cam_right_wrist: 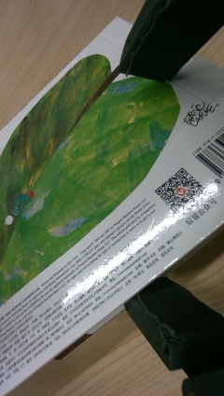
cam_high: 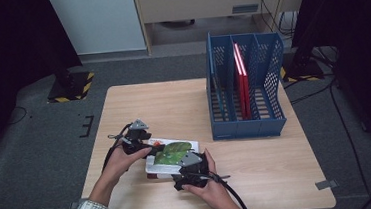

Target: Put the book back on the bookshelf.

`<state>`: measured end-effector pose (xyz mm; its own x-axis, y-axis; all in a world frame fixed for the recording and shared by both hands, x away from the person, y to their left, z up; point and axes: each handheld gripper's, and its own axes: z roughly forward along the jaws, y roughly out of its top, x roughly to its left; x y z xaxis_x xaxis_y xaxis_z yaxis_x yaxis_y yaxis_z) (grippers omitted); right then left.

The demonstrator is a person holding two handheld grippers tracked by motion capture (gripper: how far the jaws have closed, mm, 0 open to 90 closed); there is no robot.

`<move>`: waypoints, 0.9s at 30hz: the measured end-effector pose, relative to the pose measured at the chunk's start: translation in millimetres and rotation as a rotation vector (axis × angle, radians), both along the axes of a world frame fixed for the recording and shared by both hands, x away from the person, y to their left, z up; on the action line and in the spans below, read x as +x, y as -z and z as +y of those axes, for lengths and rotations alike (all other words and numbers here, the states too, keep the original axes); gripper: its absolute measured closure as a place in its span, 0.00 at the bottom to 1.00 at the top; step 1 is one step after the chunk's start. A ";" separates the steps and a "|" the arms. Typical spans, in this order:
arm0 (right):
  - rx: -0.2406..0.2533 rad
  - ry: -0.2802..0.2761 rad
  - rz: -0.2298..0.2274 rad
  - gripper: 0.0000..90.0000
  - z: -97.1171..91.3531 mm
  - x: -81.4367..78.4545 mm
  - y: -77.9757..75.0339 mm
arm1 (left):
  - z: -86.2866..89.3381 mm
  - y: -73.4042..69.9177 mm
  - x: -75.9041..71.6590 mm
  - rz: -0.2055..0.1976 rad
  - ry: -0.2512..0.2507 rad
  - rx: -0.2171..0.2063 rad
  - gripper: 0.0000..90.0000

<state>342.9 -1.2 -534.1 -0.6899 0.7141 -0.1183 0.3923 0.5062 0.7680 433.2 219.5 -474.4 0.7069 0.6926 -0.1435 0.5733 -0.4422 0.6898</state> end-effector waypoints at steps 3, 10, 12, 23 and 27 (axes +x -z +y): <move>0.003 0.001 0.000 0.00 -0.1 0.3 0.2 | 2.1 -0.3 0.2 -0.004 -0.014 -0.003 0.16; 0.003 0.002 -0.004 0.00 0.2 0.3 0.8 | 7.7 -1.3 -5.7 -0.022 -0.030 -0.010 0.12; 0.004 0.003 -0.004 0.00 0.1 0.7 0.8 | 9.8 -1.5 -8.6 -0.025 -0.029 -0.011 0.11; 0.006 0.005 -0.001 0.00 -0.6 1.4 1.3 | 18.6 8.5 -24.7 0.008 -0.016 -0.029 0.10; 0.001 0.003 -0.004 0.01 -0.6 1.9 1.8 | 18.8 15.5 -26.1 0.035 -0.001 -0.031 0.10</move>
<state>344.8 -1.8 -535.9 -0.6876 0.7160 -0.1207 0.3906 0.5048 0.7698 407.2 238.3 -489.9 0.7005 0.6880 -0.1894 0.5975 -0.4203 0.6829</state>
